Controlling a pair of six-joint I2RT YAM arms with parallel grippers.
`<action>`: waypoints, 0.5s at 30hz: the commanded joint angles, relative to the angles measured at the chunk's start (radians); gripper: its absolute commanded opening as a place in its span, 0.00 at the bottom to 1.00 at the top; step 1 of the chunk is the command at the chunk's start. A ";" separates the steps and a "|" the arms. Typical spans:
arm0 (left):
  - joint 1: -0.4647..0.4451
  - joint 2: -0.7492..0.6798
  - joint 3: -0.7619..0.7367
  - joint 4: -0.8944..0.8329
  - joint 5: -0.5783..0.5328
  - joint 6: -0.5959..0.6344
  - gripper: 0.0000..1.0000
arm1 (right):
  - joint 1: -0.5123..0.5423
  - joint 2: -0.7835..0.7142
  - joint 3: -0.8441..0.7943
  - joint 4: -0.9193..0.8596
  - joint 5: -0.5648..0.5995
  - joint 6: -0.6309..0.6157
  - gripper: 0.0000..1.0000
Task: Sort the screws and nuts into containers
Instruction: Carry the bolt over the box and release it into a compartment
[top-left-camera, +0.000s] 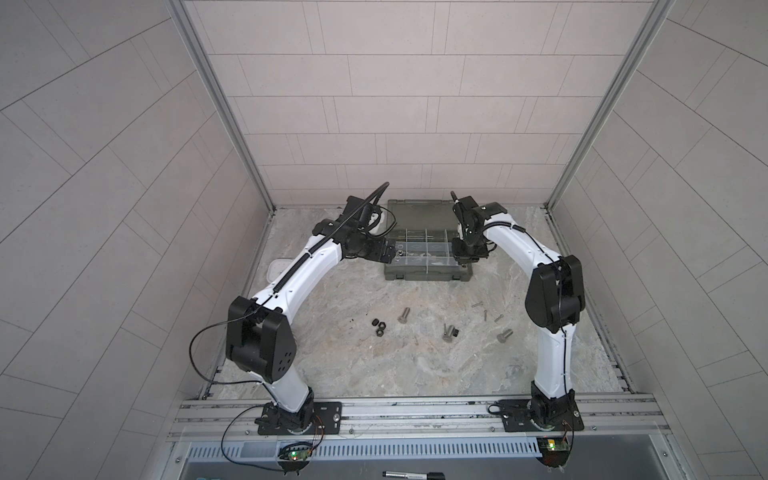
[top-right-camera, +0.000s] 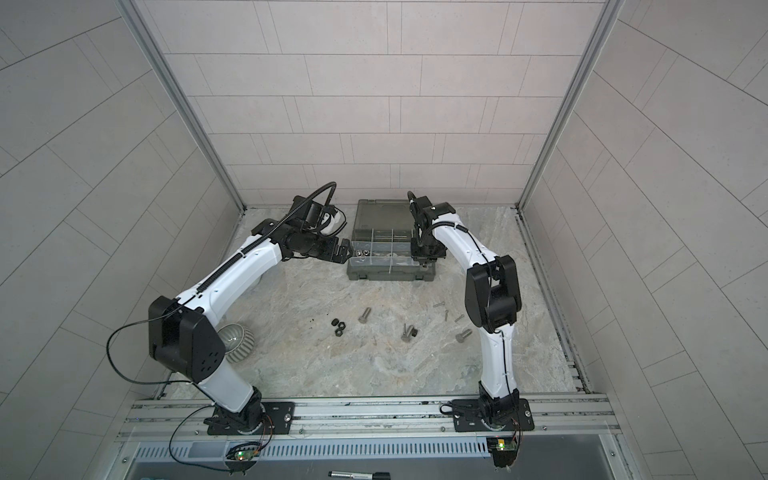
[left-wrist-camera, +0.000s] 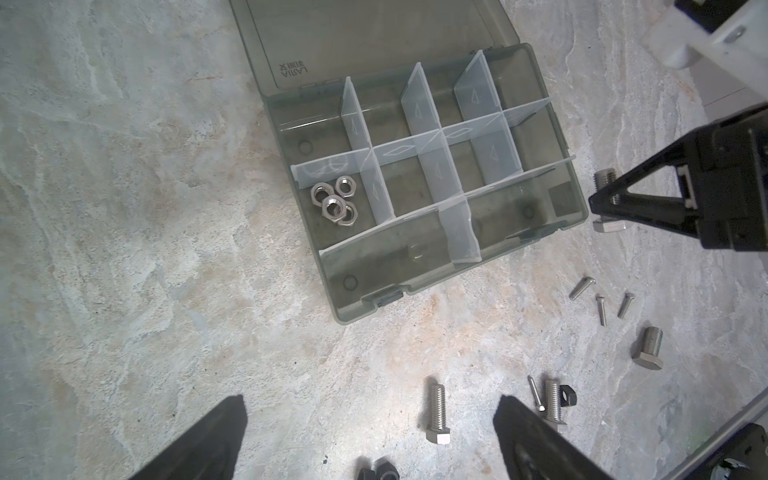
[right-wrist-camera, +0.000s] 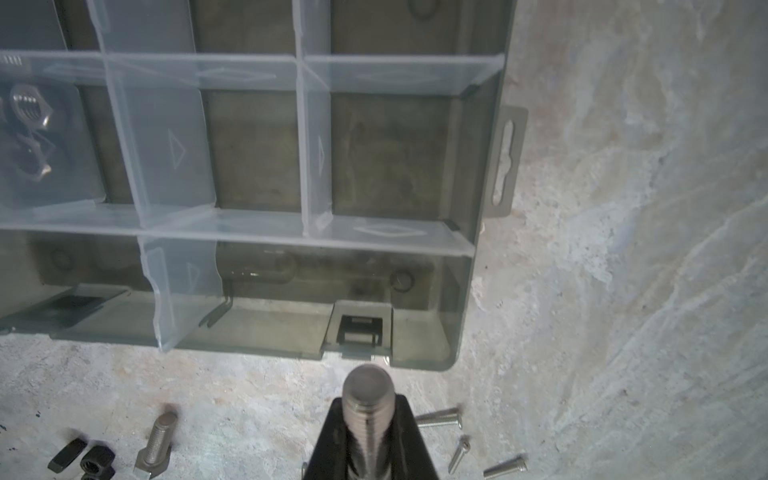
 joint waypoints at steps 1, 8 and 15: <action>0.016 0.008 0.019 -0.011 0.014 -0.013 1.00 | -0.025 0.052 0.098 -0.053 0.009 0.005 0.11; 0.046 0.016 0.011 -0.001 0.029 -0.003 1.00 | -0.047 0.210 0.311 -0.098 -0.020 0.006 0.13; 0.120 0.040 0.015 0.016 0.097 -0.033 1.00 | -0.082 0.313 0.444 -0.132 -0.049 0.019 0.14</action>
